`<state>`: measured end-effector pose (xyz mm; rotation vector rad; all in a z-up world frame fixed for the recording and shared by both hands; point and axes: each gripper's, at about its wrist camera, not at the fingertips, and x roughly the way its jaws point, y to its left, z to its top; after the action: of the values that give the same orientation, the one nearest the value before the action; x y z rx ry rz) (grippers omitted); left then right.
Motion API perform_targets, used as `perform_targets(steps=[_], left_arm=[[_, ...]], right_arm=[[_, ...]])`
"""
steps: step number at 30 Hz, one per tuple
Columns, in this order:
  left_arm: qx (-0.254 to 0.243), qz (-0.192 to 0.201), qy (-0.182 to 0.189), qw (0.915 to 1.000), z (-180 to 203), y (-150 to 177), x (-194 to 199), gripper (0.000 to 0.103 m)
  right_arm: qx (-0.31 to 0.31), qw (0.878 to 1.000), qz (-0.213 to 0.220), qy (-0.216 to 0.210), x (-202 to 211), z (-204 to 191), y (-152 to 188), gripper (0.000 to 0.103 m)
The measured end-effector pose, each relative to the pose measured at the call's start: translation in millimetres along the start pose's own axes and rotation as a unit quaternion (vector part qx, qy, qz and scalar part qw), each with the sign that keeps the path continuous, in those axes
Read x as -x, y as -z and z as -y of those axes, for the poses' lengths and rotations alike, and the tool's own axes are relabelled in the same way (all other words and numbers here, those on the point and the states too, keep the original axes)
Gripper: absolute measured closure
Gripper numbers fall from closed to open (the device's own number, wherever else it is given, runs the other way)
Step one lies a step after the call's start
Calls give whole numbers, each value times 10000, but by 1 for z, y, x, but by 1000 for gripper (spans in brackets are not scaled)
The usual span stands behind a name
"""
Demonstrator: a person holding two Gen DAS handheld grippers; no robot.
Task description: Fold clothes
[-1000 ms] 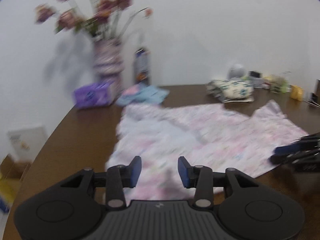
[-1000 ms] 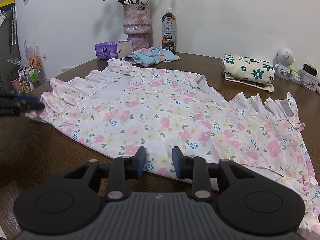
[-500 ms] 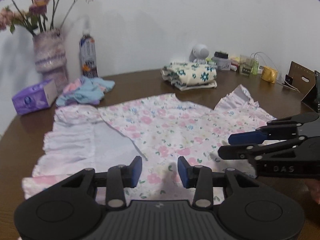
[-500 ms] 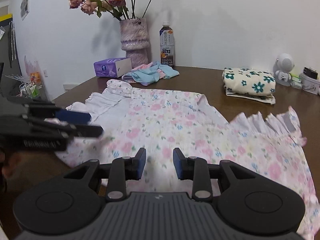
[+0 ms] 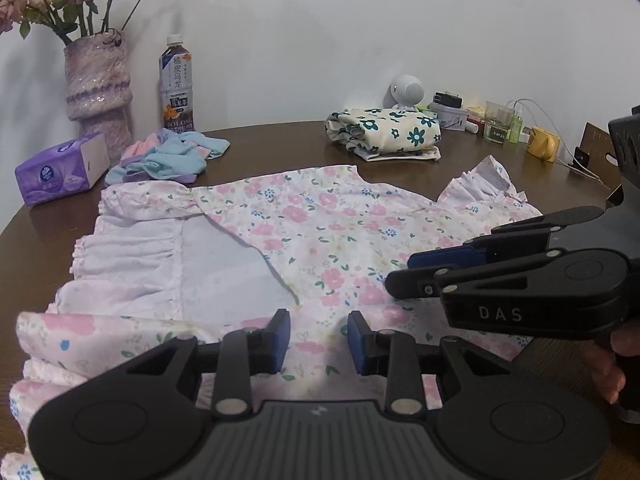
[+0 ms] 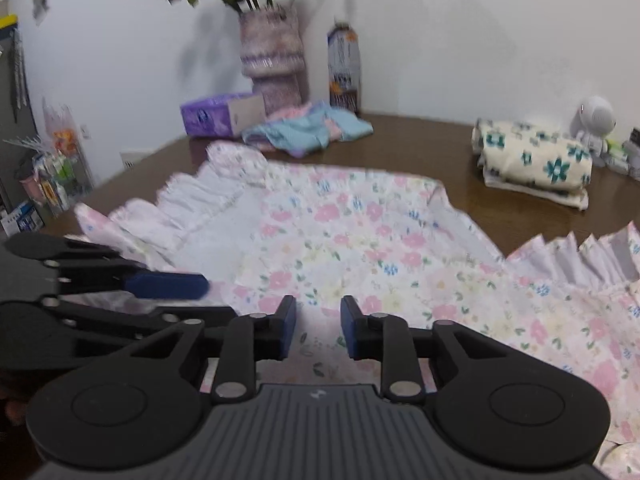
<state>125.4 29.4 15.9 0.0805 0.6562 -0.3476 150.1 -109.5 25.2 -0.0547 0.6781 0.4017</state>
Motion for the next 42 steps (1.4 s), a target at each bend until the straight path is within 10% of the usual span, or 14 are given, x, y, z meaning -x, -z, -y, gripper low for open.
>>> perform_targets(steps=[21, 42], left_arm=[[175, 59, 7, 9998, -4, 2, 3, 74], [115, 148, -118, 9998, 2, -5, 7, 73]], right_arm=[[-438, 9964, 154, 709, 26, 64, 22, 83], [-99, 9992, 200, 325, 20, 31, 24, 82]])
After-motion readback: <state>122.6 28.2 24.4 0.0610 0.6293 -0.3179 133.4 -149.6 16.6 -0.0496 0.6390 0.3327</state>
